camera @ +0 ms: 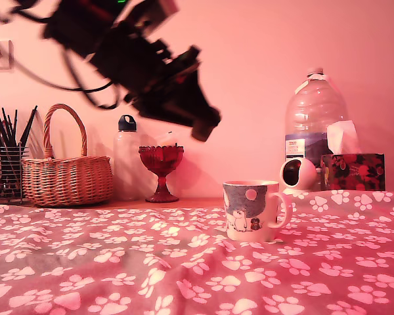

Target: Pick the coffee capsule and then drop it inside the coffee cup in front of you

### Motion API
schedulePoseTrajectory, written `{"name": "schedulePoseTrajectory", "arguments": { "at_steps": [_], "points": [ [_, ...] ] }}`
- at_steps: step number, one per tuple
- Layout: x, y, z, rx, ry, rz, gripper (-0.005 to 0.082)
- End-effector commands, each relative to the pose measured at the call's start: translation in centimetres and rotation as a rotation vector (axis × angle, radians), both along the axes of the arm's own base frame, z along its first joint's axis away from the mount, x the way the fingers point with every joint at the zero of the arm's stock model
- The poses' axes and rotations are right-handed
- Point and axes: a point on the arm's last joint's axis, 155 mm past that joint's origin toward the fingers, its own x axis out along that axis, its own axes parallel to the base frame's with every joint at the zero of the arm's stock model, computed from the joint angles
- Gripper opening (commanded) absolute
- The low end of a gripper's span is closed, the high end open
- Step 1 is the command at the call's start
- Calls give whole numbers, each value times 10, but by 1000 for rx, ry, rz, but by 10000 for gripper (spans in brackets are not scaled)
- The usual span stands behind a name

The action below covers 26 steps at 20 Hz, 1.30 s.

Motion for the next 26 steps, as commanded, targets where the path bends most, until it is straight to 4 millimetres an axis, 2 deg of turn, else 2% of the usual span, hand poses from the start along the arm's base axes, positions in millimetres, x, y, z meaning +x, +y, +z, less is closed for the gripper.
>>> {"name": "schedulePoseTrajectory", "arguments": {
  "at_steps": [1,15,21,26],
  "points": [
    [5,-6,-7,13,35,-9,284],
    [51,-41,-20,128,184,-10,286],
    [57,-48,-35,158,222,-14,286],
    [53,-57,-48,169,237,-28,286]
  ]
}}
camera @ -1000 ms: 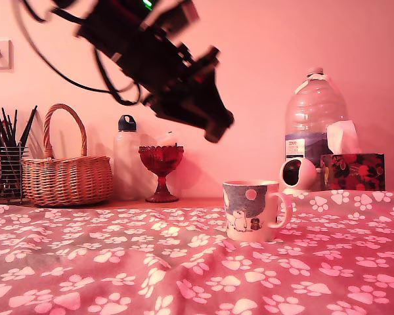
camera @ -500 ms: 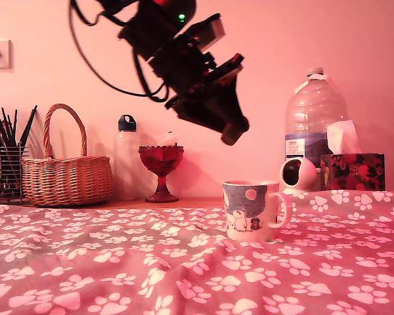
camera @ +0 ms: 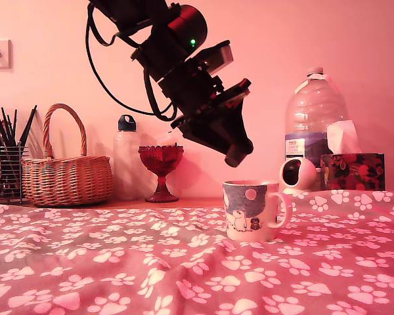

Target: Pick the coffee capsule and then drop it inside the coffee cup in front of you

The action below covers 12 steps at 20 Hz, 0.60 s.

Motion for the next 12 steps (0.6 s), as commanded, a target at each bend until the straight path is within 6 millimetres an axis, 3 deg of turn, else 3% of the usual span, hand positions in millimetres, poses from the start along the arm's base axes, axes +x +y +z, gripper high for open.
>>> {"name": "schedulePoseTrajectory", "arguments": {
  "at_steps": [1,7,12],
  "points": [
    [0,-11,-10,2,7,-14,286],
    [-5,-13,-16,17,15,-19,286],
    [-4,-10,-33,50,35,-9,286]
  ]
}}
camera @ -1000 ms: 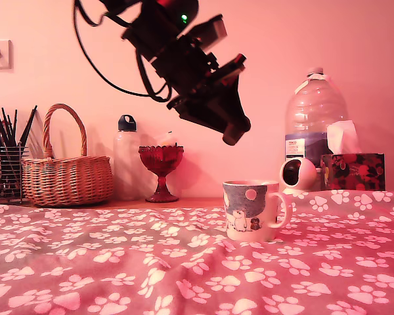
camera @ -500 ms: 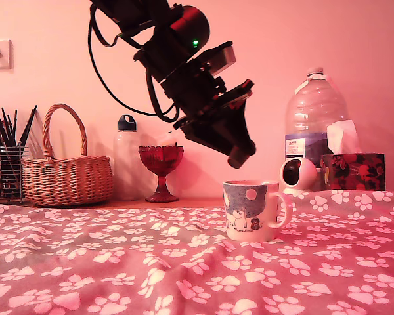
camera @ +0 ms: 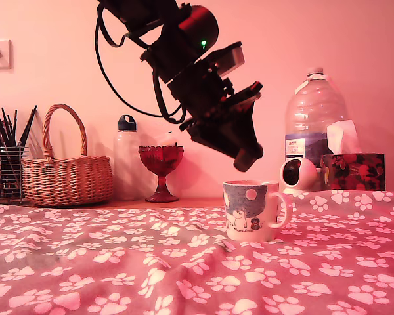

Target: Pick the coffee capsule and then drop it inside the coffee cup in front of you

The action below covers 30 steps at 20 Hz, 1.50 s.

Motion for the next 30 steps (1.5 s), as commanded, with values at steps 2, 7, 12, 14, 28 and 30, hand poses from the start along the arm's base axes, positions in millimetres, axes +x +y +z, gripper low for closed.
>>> {"name": "schedulePoseTrajectory", "arguments": {
  "at_steps": [2,7,12,14,28,30],
  "points": [
    [3,-3,-30,33,34,3,286],
    [2,-2,-37,45,49,3,286],
    [2,-2,-37,45,50,3,286],
    [2,-2,-37,45,50,3,286],
    [3,-2,-37,42,47,5,286],
    [3,-2,-37,42,48,4,286]
  ]
}}
